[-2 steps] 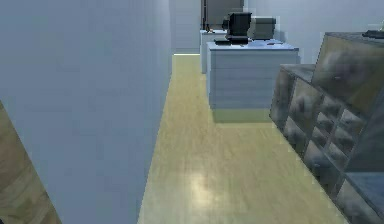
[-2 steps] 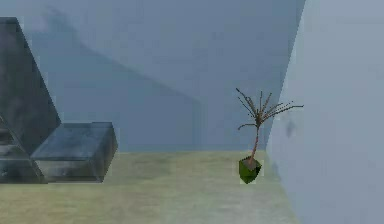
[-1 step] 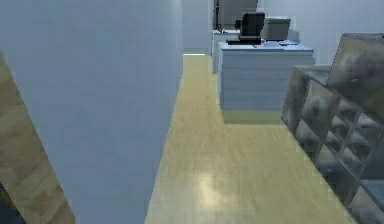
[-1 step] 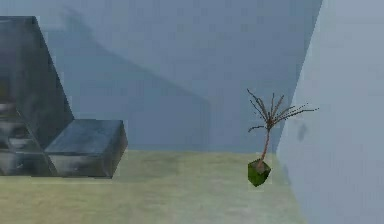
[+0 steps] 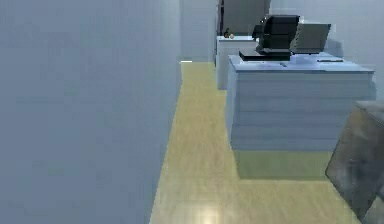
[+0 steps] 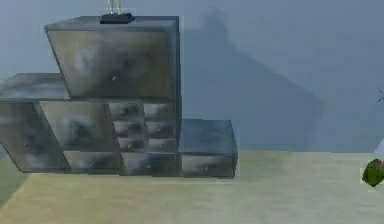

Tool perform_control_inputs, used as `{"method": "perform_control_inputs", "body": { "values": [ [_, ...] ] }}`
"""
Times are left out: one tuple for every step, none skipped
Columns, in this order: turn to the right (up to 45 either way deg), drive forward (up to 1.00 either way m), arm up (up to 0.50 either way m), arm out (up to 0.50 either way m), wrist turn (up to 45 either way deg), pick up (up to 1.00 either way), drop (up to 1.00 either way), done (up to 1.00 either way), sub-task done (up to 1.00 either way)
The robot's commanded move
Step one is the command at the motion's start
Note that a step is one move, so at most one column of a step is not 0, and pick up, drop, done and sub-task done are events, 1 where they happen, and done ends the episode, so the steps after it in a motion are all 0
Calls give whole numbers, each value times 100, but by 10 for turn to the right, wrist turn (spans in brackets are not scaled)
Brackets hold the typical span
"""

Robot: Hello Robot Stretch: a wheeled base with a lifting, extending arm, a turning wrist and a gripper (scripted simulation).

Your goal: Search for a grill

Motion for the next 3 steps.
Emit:
{"method": "perform_control_inputs", "body": {
  "values": [
    [0, 100, 0, 0, 0, 0, 0, 0, 0],
    [0, 100, 0, 0, 0, 0, 0, 0, 0],
    [0, 100, 0, 0, 0, 0, 0, 0, 0]
  ]
}}
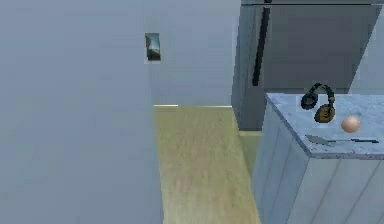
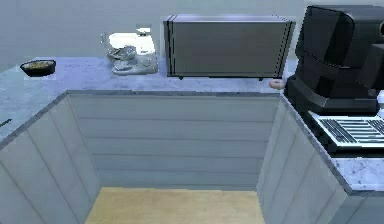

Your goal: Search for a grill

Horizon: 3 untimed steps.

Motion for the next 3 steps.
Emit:
{"method": "perform_control_inputs", "body": {
  "values": [
    [-30, 0, 0, 0, 0, 0, 0, 0, 0],
    [0, 100, 0, 0, 0, 0, 0, 0, 0],
    [-30, 0, 0, 0, 0, 0, 0, 0, 0]
  ]
}}
